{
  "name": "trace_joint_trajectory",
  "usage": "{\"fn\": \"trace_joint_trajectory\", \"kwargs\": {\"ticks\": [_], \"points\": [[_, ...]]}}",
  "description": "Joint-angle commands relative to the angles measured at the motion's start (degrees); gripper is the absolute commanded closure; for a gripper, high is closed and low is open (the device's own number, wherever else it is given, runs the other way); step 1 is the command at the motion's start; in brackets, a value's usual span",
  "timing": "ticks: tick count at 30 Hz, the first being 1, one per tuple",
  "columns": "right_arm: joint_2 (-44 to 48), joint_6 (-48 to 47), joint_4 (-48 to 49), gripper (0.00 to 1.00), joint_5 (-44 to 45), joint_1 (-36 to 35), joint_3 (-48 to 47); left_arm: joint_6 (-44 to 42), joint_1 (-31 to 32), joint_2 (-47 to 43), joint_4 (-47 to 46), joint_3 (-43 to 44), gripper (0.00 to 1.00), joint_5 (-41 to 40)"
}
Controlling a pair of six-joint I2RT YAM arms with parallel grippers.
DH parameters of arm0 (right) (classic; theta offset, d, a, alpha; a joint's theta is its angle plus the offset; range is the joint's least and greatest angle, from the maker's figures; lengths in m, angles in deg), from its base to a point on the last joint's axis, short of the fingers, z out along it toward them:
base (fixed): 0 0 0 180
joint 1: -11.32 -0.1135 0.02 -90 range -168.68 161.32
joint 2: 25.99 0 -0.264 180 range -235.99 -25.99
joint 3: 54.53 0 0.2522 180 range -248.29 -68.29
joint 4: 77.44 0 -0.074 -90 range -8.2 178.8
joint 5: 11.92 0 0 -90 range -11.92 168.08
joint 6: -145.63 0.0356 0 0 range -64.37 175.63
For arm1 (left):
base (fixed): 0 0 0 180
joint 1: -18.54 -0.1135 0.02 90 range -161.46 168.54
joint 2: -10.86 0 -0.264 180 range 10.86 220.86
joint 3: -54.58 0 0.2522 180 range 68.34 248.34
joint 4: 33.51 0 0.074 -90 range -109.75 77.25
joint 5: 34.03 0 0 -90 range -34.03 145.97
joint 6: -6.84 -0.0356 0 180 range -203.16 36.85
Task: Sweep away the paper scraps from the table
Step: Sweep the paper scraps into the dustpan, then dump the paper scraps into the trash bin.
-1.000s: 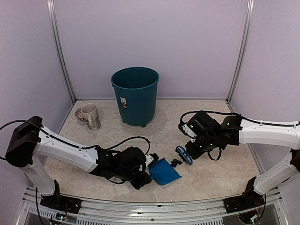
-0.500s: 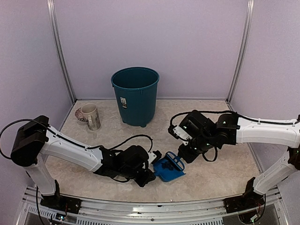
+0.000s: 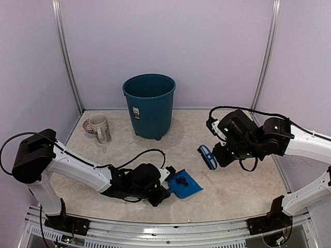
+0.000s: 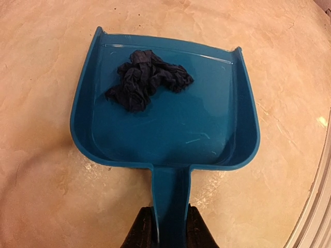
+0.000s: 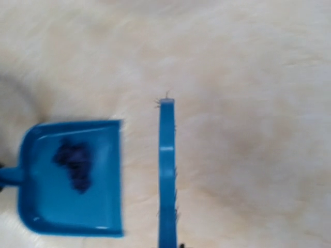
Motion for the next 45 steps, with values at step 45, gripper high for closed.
{"fn": "trace_joint_trajectory", "kwargs": {"ticks": [45], "points": [[14.0,4.2,15.3,1.0,5.6,8.9,19.0,-11.4,-19.7,-20.8,27.8,35.6,1.0,-11.1]]}}
